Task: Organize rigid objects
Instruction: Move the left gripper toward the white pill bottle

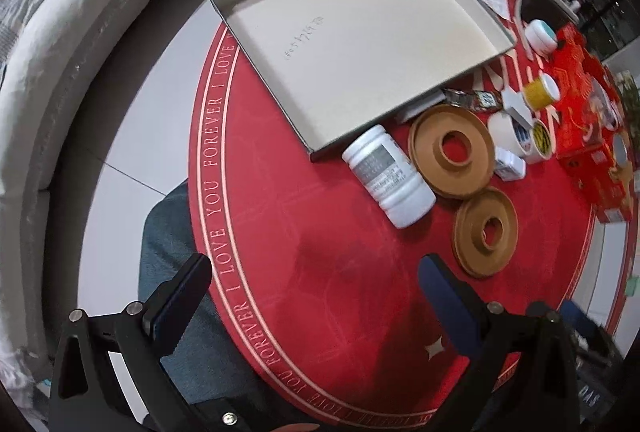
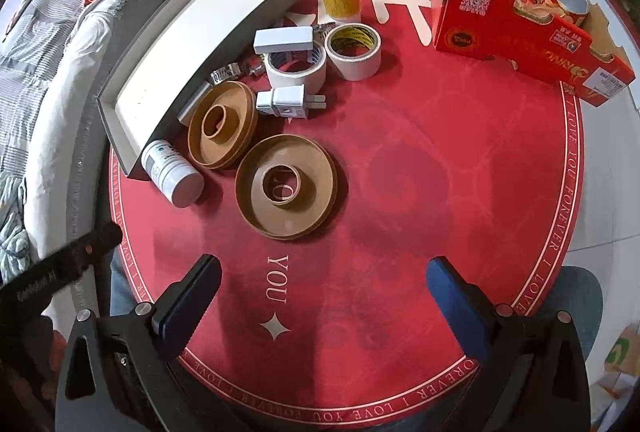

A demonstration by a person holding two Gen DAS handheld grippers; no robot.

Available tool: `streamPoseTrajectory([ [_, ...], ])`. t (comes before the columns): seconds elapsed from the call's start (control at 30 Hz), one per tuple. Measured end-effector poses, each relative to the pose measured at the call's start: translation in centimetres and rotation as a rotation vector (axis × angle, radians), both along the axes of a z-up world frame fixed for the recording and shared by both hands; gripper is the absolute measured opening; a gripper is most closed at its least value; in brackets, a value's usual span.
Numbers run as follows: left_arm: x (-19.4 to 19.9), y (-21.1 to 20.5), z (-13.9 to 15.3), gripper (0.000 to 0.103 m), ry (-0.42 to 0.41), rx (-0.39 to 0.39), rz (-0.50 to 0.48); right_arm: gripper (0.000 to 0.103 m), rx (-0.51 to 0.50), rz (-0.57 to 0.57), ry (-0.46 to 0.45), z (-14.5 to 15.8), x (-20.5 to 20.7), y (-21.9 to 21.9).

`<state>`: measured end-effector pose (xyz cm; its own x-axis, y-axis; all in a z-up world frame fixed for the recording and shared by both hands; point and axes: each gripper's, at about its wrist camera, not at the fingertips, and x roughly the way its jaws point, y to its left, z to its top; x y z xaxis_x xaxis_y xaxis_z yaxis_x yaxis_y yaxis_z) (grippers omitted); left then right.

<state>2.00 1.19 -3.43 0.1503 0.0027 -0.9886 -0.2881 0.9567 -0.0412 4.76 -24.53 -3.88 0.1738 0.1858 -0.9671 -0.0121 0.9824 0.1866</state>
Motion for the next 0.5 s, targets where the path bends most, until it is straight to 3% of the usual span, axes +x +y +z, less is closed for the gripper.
streamPoseTrajectory([
  [0.13, 1.2, -0.4, -0.8, 0.103, -0.032, -0.076, 0.039, 0.103, -0.002, -0.006, 0.024, -0.8, 0.2, -0.2],
  [0.5, 2.3, -1.1, -2.0, 0.103, -0.040, -0.039, 0.071, 0.103, -0.013, -0.030, 0.056, -2.4, 1.2, -1.0],
])
